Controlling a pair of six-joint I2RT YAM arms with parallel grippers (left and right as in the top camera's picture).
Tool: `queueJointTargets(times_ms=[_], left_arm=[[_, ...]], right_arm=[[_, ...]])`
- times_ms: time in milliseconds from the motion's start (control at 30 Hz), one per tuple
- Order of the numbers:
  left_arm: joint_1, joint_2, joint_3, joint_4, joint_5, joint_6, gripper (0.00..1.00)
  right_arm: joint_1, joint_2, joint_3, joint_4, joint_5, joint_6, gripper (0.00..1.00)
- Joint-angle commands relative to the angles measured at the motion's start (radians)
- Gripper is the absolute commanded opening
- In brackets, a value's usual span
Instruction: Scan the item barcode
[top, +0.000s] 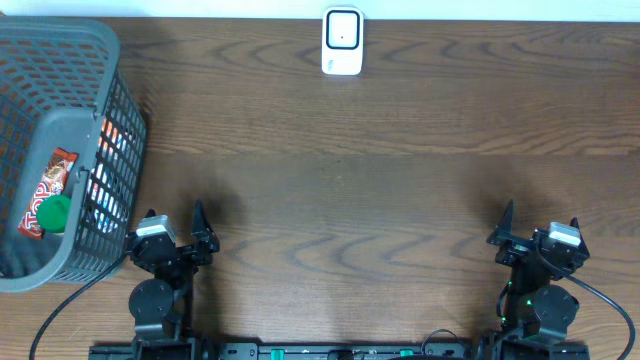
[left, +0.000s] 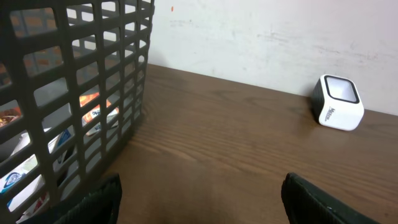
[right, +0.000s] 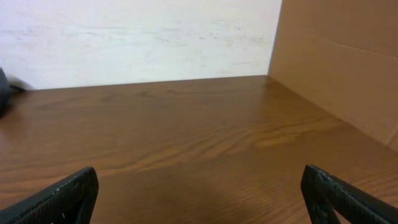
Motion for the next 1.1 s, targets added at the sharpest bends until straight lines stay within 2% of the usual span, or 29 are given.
queueJointTargets(times_ms=[0, 1067], left_arm=[[0.004, -0.008, -0.027, -0.021, -0.024, -0.005, 0.83], [0.004, -0.008, -0.027, -0.017, -0.031, 0.002, 0.83]], right_arm=[[0.021, -0.003, -0.002, -0.004, -0.002, -0.013, 0.99], [0.032, 0.001, -0.002, -0.004, -0.002, -0.012, 0.99]])
